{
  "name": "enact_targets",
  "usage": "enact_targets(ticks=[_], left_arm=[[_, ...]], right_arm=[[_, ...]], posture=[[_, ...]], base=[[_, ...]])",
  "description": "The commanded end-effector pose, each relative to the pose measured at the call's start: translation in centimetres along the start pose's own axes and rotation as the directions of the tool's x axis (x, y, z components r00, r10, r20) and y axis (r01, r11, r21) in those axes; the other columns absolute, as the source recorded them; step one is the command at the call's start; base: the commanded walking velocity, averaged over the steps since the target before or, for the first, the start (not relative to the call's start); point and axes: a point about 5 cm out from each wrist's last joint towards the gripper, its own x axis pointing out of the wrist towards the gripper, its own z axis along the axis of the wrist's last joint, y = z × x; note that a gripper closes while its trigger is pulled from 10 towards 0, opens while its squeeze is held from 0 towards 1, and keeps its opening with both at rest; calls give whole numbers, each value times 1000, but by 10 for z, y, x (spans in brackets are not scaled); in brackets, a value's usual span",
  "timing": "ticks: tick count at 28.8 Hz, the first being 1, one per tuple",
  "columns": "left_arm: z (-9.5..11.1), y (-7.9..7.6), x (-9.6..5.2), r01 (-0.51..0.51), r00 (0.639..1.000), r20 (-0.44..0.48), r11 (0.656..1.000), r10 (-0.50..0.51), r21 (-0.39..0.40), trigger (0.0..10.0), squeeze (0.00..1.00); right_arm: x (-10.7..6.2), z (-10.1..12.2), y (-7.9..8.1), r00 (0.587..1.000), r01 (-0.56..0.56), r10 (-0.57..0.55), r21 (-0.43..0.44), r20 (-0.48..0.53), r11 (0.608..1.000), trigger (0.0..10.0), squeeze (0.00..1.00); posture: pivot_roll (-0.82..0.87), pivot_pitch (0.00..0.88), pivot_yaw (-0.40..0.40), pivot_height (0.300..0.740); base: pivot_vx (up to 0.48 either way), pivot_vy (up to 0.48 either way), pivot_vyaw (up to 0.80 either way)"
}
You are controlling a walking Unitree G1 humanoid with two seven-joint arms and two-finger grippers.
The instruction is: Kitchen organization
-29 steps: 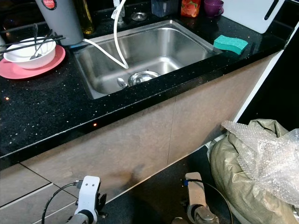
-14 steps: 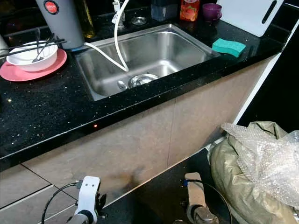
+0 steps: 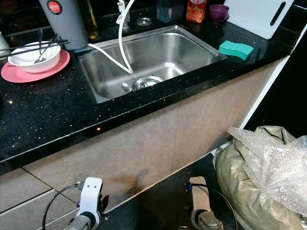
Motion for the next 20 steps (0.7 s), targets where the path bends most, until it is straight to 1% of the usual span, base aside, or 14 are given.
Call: enact_targets(ticks=[1, 5, 9, 20], left_arm=[[-6, 7, -3, -23, 999, -23, 1000, 23, -6, 10000, 0], [-6, 9, -3, -33, 999, -25, 999, 33, -14, 10000, 0], [-6, 7, -3, -23, 999, -28, 1000, 23, -6, 10000, 0], [-7, 5, -2, -28, 999, -34, 999, 26, -31, 10000, 0]], right_arm=[[-1, -5, 2, 1000, 11, -11, 34, -3, 999, 10000, 0], [-1, -5, 1, 1000, 18, -18, 41, -1, 999, 10000, 0], [-2, -5, 1, 1000, 20, -19, 40, -3, 999, 10000, 0], [-1, -4, 2, 1000, 17, -16, 39, -7, 999, 10000, 0]], posture=[[22, 107, 17, 740], [17, 109, 18, 740], [19, 109, 12, 740], [18, 118, 5, 740]], base=[[0, 0, 0], [0, 0, 0], [0, 0, 0], [0, 0, 0]])
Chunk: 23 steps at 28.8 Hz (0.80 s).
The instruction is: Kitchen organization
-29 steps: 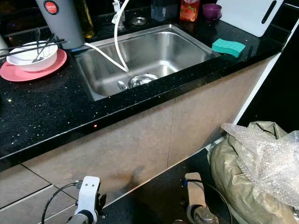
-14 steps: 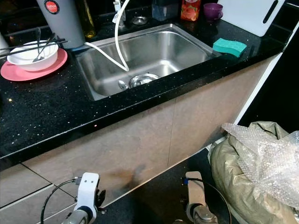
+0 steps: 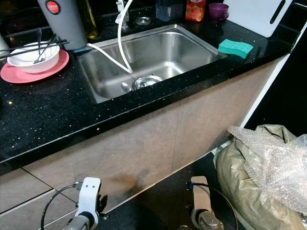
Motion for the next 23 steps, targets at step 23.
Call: enact_targets(ticks=[23], left_arm=[[-3, 3, 0, -18, 999, -28, 1000, 17, -18, 10000, 0]], right_arm=[[3, 7, 4, 1000, -5, 5, 48, 5, 999, 10000, 0]], posture=[[11, 116, 9, 740]], base=[[0, 0, 0]])
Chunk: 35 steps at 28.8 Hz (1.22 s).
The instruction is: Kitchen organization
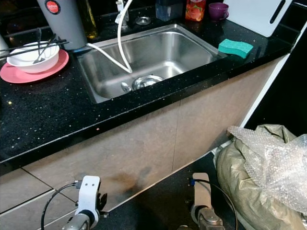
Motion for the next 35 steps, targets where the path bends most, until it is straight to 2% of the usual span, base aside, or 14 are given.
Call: enact_targets(ticks=[1, 7, 11, 18, 22, 24, 26, 35], left_arm=[[-8, 2, -3, -7, 999, -35, 1000, 7, -4, 10000, 0], [-9, 3, -4, -11, 999, -34, 1000, 11, -7, 10000, 0], [-10, 3, -4, -11, 999, -35, 1000, 11, -6, 10000, 0], [-8, 2, -3, -8, 999, -33, 1000, 8, -6, 10000, 0], [-8, 2, -3, -8, 999, -34, 1000, 8, -6, 10000, 0], [-9, 2, -3, -8, 999, -36, 1000, 8, -7, 10000, 0], [-10, 1, -4, -8, 999, -37, 1000, 8, -7, 10000, 0], [-8, 0, -3, -3, 999, -34, 1000, 3, -4, 10000, 0]], right_arm=[[0, -4, 3, 1000, -13, 13, -6, -25, 1000, 10000, 0], [-1, -5, 2, 1000, -16, 16, -5, -24, 1000, 10000, 0], [-1, -4, 7, 998, -63, 63, -34, -4, 997, 10000, 0], [-1, -6, 8, 997, -79, 79, -19, -11, 997, 10000, 0], [-2, -6, 10, 995, -103, 103, -67, -8, 992, 10000, 0], [-2, -7, 10, 994, -107, 106, -136, -18, 985, 10000, 0], [-2, -7, 11, 993, -116, 115, -161, -18, 980, 10000, 0], [-3, -10, 15, 989, -149, 148, -219, -21, 964, 10000, 0]], posture=[[11, 116, 9, 740], [14, 117, 3, 740], [13, 116, 4, 740], [10, 116, 4, 740], [9, 116, 4, 740], [10, 118, 5, 740], [10, 118, 5, 740], [9, 116, 8, 740]], base=[[0, 0, 0], [0, 0, 0], [0, 0, 0], [0, 0, 0], [0, 0, 0], [0, 0, 0], [0, 0, 0], [0, 0, 0]])
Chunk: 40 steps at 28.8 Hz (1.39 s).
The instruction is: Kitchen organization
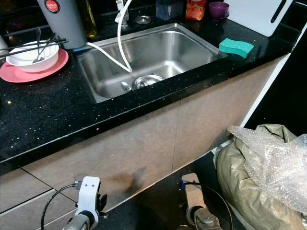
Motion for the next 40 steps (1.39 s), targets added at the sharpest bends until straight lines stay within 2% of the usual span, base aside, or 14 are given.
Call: enact_targets(ticks=[1, 9, 13, 15, 17, 22, 29, 36, 37, 39, 40], left_arm=[[-6, 0, -2, -1, 1000, -27, 1000, 1, -3, 10000, 0], [-6, 0, -1, -1, 1000, -27, 1000, 1, -3, 10000, 0], [-6, 0, -1, 0, 1000, -27, 1000, 0, -3, 10000, 0], [-6, 1, -2, -2, 1000, -29, 1000, 2, 0, 10000, 0], [-6, 1, -2, -4, 1000, -28, 1000, 4, 1, 10000, 0], [-6, 4, -2, -21, 1000, -24, 1000, 21, -8, 10000, 0], [-6, 7, -3, -34, 999, -19, 999, 34, -13, 10000, 0], [-6, 10, -3, -49, 999, -24, 998, 48, -33, 10000, 0], [-7, 11, -4, -56, 998, -27, 997, 55, -47, 10000, 0], [-8, 12, -4, -59, 998, -27, 997, 57, -52, 10000, 0], [-9, 12, -4, -58, 998, -28, 997, 57, -55, 10000, 0]], right_arm=[[-1, -5, 2, 1000, -10, 9, -18, -13, 1000, 10000, 0], [-2, -8, 1, 1000, -8, 7, -30, -27, 1000, 10000, 0], [-2, -5, 0, 1000, 13, -13, 8, -9, 1000, 10000, 0], [-1, -5, -4, 997, 76, -73, 150, -30, 986, 10000, 0], [-1, -6, -7, 995, 100, -93, 177, -47, 979, 10000, 0], [-2, -10, -14, 988, 141, -126, 194, -84, 971, 10000, 0], [-3, -10, -16, 986, 158, -145, 173, -85, 972, 10000, 0], [-3, -10, -14, 986, 157, -142, 222, -83, 962, 10000, 0], [-3, -11, -15, 985, 169, -151, 258, -89, 951, 10000, 0], [-3, -12, -16, 984, 175, -155, 275, -93, 945, 10000, 0], [-4, -11, -19, 981, 192, -172, 327, -88, 925, 10000, 0]], posture=[[9, 116, 8, 740], [8, 115, 8, 740], [9, 115, 9, 740], [11, 116, 10, 740], [11, 117, 8, 740], [9, 119, 7, 740], [11, 118, 7, 740], [12, 121, 10, 740], [12, 117, 9, 740], [12, 116, 9, 740], [12, 115, 9, 740]], base=[[0, 0, 0], [0, 0, 0], [0, 0, 0], [0, 0, 0], [0, 0, 0], [0, 0, 0], [0, 0, 0], [0, 0, 0], [0, 0, 0], [0, 0, 0], [0, 0, 0]])
